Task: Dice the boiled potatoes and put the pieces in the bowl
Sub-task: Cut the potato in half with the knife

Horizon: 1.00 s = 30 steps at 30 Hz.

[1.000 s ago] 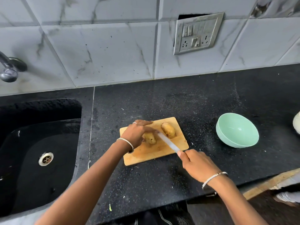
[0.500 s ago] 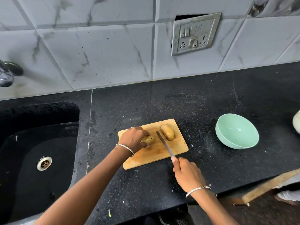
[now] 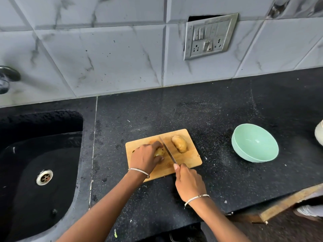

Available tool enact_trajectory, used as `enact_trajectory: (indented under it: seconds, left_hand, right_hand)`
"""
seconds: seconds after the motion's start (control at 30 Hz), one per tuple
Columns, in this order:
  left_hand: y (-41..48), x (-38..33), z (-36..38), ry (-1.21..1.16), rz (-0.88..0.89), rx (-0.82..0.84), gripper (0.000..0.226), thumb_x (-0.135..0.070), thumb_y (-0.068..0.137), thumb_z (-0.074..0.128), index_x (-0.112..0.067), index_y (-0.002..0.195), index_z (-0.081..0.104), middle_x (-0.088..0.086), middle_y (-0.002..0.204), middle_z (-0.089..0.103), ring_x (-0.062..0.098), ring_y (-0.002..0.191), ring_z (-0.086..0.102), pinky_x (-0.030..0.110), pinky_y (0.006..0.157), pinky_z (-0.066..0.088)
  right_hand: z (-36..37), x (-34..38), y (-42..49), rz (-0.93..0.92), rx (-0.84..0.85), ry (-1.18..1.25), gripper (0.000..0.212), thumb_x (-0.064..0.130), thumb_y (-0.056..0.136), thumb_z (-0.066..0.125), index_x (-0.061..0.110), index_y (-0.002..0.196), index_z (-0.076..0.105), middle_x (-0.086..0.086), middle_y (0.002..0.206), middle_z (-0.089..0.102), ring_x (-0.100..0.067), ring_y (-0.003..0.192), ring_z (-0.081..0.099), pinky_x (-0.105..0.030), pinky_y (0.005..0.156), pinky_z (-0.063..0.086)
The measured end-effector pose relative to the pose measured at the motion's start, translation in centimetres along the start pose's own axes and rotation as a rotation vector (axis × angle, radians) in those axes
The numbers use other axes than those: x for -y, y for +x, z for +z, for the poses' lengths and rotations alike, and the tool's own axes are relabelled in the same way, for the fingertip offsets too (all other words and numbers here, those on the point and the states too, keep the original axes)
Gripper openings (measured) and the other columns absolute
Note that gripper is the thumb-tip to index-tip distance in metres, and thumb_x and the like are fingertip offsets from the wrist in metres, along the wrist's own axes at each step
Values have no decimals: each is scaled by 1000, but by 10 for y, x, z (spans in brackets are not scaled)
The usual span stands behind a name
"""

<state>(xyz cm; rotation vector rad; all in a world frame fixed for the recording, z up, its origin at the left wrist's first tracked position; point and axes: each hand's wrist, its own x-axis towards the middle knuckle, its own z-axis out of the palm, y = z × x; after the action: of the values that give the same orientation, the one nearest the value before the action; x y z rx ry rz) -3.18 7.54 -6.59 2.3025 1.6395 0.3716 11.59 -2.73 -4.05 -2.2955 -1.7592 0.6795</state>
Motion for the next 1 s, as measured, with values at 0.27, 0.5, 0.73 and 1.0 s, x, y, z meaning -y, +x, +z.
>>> enact_trajectory:
  seconds: [0.27, 0.5, 0.73, 1.0]
  left_hand:
    - [-1, 2, -2, -8, 0, 2, 31, -51, 84, 64, -40, 113, 62, -11, 101, 71, 18, 94, 65, 32, 74, 49]
    - [2, 2, -5, -29, -17, 23, 29, -51, 82, 66, -38, 108, 65, -10, 97, 72, 19, 93, 65, 31, 73, 46]
    - [0, -3, -4, -28, -52, -2, 27, -49, 83, 66, -37, 107, 65, -10, 96, 72, 20, 92, 64, 33, 74, 48]
    - [0, -3, -6, -19, -69, 9, 26, -51, 82, 66, -38, 105, 66, -10, 93, 72, 18, 88, 64, 30, 70, 46]
  right_hand:
    - [6, 2, 5, -29, 4, 0, 44, 45, 104, 21, 15, 101, 53, -10, 99, 66, -36, 92, 64, -38, 64, 43]
    - [4, 12, 16, 42, 92, 14, 48, 47, 104, 22, 14, 107, 56, -13, 110, 63, -38, 102, 61, -40, 74, 45]
    - [3, 16, 15, 79, 121, -21, 49, 47, 104, 22, 13, 112, 56, -13, 116, 61, -36, 109, 59, -38, 76, 43]
    - [-7, 18, 10, 73, 124, -59, 48, 46, 105, 22, 13, 112, 57, -11, 114, 62, -35, 106, 61, -36, 73, 43]
